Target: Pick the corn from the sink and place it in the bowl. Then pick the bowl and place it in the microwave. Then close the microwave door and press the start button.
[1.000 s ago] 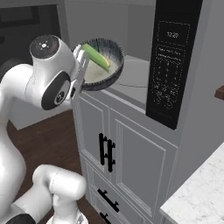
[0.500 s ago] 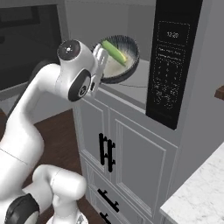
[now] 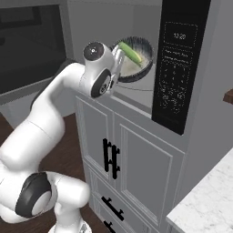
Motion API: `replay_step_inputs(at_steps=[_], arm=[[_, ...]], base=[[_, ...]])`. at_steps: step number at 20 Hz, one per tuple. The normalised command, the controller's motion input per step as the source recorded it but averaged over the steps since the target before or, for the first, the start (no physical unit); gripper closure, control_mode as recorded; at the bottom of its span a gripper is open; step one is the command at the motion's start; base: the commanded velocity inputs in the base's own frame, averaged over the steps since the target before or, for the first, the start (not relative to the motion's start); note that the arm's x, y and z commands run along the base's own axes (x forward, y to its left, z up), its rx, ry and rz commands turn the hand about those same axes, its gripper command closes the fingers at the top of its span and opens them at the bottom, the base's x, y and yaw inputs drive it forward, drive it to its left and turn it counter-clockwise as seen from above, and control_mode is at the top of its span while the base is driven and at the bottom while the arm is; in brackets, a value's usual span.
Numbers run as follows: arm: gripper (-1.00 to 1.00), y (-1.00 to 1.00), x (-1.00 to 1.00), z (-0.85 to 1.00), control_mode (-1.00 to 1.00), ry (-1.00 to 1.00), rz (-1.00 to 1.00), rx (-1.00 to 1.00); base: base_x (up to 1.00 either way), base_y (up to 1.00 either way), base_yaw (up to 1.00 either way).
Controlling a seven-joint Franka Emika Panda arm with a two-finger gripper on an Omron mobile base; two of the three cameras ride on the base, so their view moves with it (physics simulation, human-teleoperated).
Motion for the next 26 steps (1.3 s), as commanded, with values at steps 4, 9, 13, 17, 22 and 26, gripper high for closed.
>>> replay_step_inputs(at_steps=[4,9,13,17,22,26], arm=[[1.0,-0.12,0.64,-0.28,-1.0,0.0,0.0,0.0],[1.0,-0.15,0.66,-0.28,-1.0,0.0,0.0,0.0],[-1.0,-0.08,0.48,-0.11,-1.0,0.0,0.0,0.0],[-1.0,0.0,0.17,0.0,-1.0,-0.13,0.0,0.0],[-1.0,0.16,-0.15,0.0,-1.0,-0.54,0.04,-0.05],[-1.0,0.51,-0.95,0.04,-1.0,-0.65,0.08,-0.17]], base=[[0.0,0.0,0.0],[0.0,0.0,0.0],[0.0,0.0,0.0],[0.0,0.0,0.0],[0.0,0.0,0.0],[0.0,0.0,0.0]])
